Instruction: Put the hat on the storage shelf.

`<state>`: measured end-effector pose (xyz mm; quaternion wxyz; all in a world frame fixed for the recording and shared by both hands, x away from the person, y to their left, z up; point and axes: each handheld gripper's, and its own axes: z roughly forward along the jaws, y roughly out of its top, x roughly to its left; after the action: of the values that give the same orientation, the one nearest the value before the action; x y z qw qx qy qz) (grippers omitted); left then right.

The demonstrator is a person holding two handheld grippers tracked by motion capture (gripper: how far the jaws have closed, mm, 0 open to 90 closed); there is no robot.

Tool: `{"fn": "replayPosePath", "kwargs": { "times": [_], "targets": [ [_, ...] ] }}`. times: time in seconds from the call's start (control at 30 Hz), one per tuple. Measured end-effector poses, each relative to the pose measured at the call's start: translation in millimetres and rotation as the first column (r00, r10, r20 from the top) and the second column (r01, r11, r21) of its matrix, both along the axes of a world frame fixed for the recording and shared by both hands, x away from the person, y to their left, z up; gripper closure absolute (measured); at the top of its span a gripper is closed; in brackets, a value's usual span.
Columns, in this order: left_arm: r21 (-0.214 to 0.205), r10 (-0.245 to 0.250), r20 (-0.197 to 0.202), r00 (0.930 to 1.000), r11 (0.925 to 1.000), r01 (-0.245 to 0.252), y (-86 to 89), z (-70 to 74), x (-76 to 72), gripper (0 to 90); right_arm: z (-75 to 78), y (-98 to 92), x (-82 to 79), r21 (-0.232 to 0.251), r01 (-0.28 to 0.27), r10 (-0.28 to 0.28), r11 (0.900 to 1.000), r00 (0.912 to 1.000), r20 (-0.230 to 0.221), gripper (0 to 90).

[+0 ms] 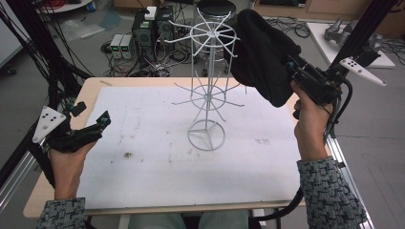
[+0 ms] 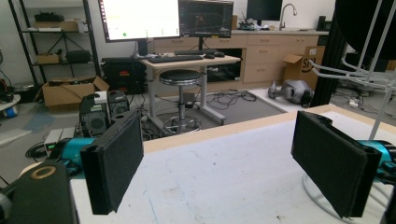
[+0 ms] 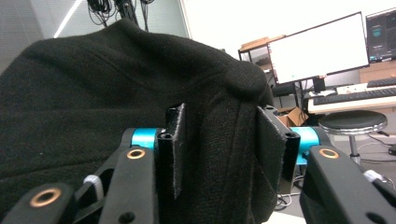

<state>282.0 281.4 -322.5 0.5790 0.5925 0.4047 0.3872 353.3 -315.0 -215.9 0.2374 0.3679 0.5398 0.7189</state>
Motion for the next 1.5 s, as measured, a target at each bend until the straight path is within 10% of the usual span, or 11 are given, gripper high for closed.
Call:
{"fn": "replayPosePath", "kwargs": {
  "times": [1.23, 1.5],
  "targets": [
    [0.001, -0.008, -0.002, 1.0000, 1.0000, 0.008, -3.4, 0.0, 3.0, 17.2, -24.3, -37.5, -14.2, -0.024, 0.139, -0.139, 0.9900, 0.9903, 0.004, 45.9],
    [0.000, -0.009, -0.003, 1.0000, 1.0000, 0.009, -5.3, -0.8, 4.6, 17.2, -37.5, -48.4, -15.2, -0.096, 0.223, -0.225, 0.9701, 0.9742, -0.013, 43.7]
  ]
}}
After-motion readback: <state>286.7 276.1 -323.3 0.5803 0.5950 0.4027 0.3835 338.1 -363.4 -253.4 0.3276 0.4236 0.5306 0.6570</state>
